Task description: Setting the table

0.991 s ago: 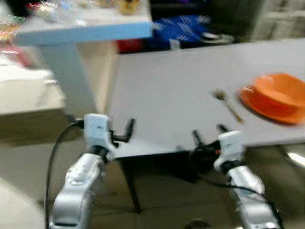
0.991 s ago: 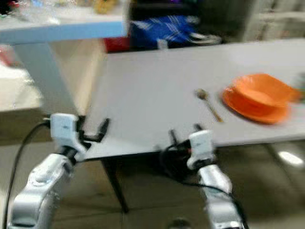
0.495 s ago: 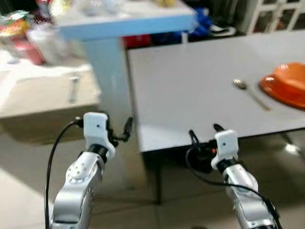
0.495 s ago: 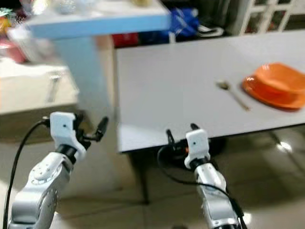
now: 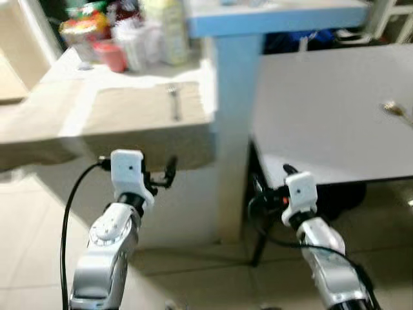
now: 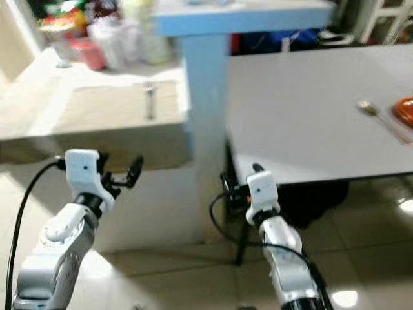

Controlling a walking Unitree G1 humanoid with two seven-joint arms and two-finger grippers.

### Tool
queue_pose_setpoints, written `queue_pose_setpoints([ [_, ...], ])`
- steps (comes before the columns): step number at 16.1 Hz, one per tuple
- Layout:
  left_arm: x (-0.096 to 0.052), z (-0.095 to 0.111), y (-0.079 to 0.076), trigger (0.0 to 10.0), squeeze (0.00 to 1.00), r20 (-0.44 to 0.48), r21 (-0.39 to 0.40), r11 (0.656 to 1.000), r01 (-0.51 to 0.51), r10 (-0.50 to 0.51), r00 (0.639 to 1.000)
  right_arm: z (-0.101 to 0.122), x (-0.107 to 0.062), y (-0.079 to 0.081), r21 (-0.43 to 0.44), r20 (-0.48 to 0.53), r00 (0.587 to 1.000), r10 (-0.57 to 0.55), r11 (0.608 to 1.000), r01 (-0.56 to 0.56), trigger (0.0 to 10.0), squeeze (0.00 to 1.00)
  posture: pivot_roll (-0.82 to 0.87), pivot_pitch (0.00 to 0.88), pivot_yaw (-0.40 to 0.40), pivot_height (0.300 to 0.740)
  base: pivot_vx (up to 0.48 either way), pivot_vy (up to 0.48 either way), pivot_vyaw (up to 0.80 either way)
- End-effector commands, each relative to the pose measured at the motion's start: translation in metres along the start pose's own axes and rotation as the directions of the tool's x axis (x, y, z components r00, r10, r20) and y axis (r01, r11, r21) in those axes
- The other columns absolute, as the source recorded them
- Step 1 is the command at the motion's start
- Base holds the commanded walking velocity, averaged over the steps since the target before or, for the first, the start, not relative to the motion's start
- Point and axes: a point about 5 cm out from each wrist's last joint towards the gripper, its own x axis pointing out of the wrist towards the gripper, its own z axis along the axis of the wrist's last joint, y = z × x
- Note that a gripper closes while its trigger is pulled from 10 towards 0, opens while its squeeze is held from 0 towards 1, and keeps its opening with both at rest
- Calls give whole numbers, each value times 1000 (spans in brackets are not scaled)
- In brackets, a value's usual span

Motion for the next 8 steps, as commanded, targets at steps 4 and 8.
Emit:
queue_pose_setpoints([
  [4, 3, -12, 5, 10000, 0, -24, -63, 994, -85, 84, 996, 20, 16, -10, -19, 26, 1000, -1, 1000, 2, 10000, 0, -159, 0, 58, 740, 0, 0, 0],
  [8, 9, -15, 0, 10000, 0, -18, -77, 992, -100, 99, 995, 20, 20, -13, -28, 16, 1000, -2, 1000, 2, 10000, 0, -177, 0, 34, 740, 0, 0, 0],
])
